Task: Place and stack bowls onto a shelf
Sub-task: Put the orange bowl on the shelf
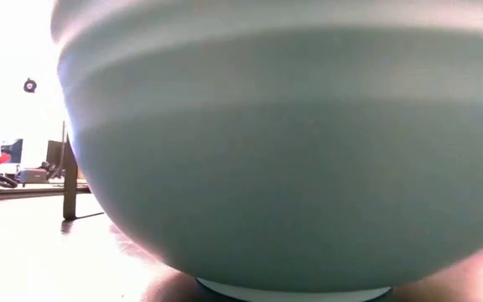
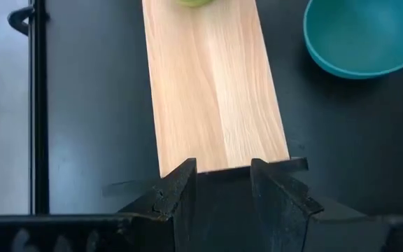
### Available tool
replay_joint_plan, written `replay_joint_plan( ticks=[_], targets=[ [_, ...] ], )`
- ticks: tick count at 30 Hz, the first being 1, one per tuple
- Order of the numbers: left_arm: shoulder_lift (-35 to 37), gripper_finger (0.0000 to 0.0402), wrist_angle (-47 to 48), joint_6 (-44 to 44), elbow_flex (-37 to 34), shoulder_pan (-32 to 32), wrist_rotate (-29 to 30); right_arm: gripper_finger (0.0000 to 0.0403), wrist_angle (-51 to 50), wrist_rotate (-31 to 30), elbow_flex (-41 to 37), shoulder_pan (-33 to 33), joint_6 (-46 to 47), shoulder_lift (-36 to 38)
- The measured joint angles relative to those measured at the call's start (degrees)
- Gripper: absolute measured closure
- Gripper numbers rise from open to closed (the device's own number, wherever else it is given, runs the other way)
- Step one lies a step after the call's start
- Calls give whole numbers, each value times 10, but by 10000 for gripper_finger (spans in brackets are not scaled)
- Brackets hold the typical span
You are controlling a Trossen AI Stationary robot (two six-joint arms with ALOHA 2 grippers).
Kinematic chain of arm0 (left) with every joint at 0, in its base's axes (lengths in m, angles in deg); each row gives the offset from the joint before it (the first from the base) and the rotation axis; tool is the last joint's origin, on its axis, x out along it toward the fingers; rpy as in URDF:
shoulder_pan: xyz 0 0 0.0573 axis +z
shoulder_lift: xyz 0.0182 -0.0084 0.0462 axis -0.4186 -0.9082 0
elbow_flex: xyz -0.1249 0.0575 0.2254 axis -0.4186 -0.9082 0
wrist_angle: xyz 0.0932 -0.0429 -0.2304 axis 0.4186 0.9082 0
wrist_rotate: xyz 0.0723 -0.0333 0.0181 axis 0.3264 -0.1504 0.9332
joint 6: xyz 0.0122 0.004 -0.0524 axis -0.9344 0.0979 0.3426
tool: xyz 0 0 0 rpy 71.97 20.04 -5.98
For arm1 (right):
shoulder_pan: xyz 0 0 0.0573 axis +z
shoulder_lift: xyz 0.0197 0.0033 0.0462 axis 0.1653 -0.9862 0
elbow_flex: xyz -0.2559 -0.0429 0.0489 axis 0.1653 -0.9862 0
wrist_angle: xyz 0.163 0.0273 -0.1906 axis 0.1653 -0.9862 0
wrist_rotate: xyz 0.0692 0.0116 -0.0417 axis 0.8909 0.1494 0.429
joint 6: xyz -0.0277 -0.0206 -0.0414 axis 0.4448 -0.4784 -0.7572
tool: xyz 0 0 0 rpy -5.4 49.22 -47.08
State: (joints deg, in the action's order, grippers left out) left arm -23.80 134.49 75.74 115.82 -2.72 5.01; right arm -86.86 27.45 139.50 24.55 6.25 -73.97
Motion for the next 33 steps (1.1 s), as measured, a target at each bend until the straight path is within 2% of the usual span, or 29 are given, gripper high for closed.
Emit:
replay_joint_plan(
  ticks=[2,6,10,19,25,33],
  targets=[
    [0,283,-3,0,0,-2,1,305,39,-53,-1,11,-28,2],
    [0,283,-7,7,0,-1,9,308,89,-79,4,12,-73,8],
    [0,283,-8,13,0,-2,9,309,67,-78,10,24,-36,27],
    [0,283,-6,6,-4,-2,9,312,-8,-79,-9,68,164,70],
    [0,283,-4,8,-23,-2,9,312,-13,-49,-58,69,163,57],
    [4,283,23,38,-35,-3,9,312,-8,-49,-98,69,161,55]
  ],
)
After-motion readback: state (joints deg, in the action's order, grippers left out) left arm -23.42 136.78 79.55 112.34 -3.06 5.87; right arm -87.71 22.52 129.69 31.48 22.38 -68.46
